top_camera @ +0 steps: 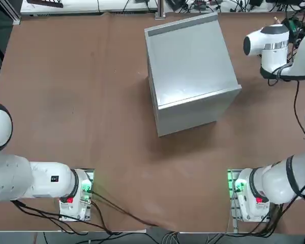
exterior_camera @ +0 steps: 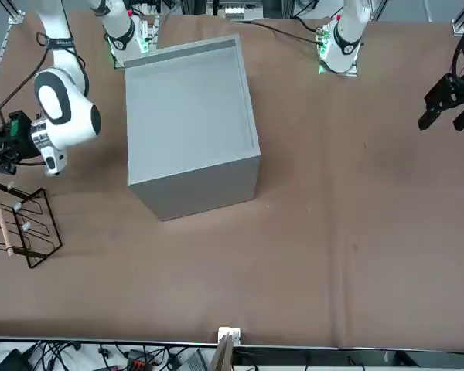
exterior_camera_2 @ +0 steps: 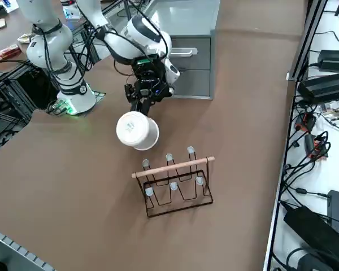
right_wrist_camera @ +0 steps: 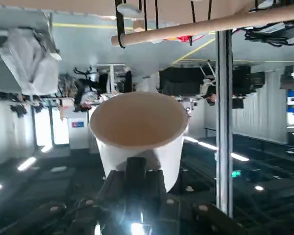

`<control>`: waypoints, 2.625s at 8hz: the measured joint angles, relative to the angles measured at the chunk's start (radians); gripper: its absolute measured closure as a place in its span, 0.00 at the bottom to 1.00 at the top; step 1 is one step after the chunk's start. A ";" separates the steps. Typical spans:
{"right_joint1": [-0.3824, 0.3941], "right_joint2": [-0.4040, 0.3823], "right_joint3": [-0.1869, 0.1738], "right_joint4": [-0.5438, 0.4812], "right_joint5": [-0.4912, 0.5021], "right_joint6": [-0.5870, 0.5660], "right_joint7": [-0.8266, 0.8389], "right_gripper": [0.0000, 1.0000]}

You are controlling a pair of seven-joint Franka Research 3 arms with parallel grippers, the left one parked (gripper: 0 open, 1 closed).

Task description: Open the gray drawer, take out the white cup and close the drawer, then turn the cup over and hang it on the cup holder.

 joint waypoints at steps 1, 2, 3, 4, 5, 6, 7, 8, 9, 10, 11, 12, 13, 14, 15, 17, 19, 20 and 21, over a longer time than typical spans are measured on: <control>-0.006 0.016 0.000 -0.002 -0.017 0.005 0.014 0.80; -0.008 0.036 0.004 -0.002 -0.032 0.006 0.024 0.80; -0.011 0.058 0.016 -0.002 -0.045 0.006 0.031 0.80; -0.017 0.078 0.034 -0.001 -0.050 0.006 0.038 0.80; -0.024 0.098 0.052 0.003 -0.051 0.006 0.046 0.80; -0.031 0.117 0.072 0.010 -0.052 0.006 0.052 0.80; -0.038 0.133 0.089 0.018 -0.056 0.006 0.060 0.80; -0.051 0.146 0.103 0.027 -0.066 0.006 0.064 0.80; -0.070 0.157 0.120 0.036 -0.075 0.006 0.067 0.80; -0.093 0.165 0.141 0.042 -0.087 0.006 0.070 0.80; -0.111 0.174 0.155 0.046 -0.106 0.006 0.082 0.80; -0.125 0.183 0.161 0.049 -0.120 0.007 0.098 0.80; -0.138 0.190 0.170 0.052 -0.128 0.007 0.107 0.80; -0.147 0.195 0.183 0.058 -0.131 0.008 0.108 0.80; -0.149 0.199 0.191 0.060 -0.131 0.009 0.108 0.80; -0.149 0.206 0.195 0.061 -0.131 0.012 0.109 0.80; -0.150 0.221 0.195 0.075 -0.131 0.013 0.117 0.80; -0.151 0.231 0.195 0.083 -0.131 0.014 0.124 0.80; -0.151 0.242 0.195 0.085 -0.131 0.015 0.140 0.80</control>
